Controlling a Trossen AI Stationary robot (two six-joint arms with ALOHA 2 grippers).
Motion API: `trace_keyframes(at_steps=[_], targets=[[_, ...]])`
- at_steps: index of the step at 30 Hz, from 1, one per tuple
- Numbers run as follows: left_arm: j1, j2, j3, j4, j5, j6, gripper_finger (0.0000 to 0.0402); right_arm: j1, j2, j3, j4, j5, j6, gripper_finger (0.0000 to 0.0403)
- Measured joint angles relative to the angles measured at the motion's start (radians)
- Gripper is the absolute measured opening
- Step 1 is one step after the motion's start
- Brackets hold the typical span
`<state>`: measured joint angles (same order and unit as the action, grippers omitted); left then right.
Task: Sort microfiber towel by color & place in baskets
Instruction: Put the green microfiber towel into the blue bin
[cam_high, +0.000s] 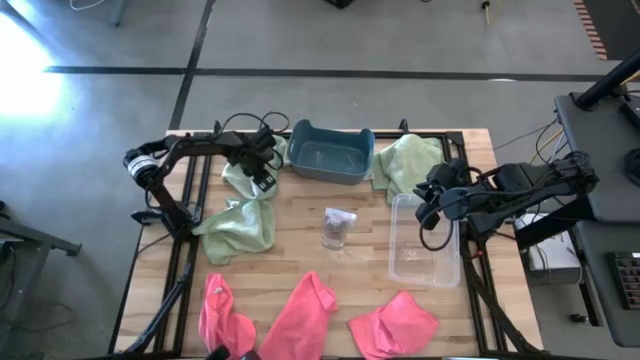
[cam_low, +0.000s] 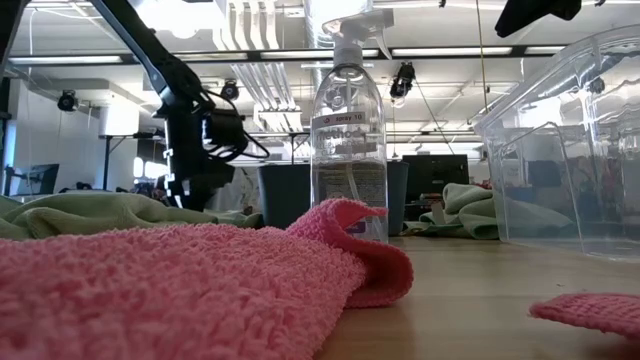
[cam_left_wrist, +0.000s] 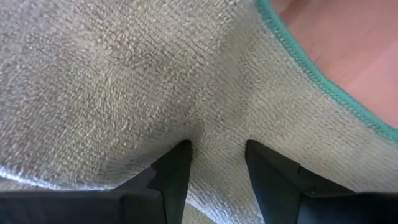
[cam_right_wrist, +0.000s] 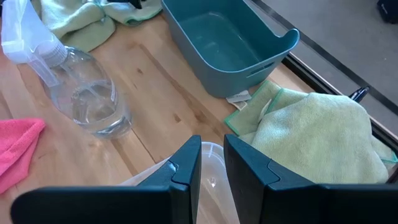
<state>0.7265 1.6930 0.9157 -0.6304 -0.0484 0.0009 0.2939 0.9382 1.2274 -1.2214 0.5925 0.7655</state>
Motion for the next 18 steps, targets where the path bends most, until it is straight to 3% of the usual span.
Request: trace_keyframes(at_steps=[11,18], targets=[[0.000,0.019,-0.002,0.010,0.007,0.001,0.0172,0.000,0.000,0.000,-0.001,0.000,-0.004,0.0063],[-0.001,0.016,-0.055,0.125,0.008,-0.049,0.0164,0.000,0.000,0.000,-0.001,0.000,-0.006,0.0063]])
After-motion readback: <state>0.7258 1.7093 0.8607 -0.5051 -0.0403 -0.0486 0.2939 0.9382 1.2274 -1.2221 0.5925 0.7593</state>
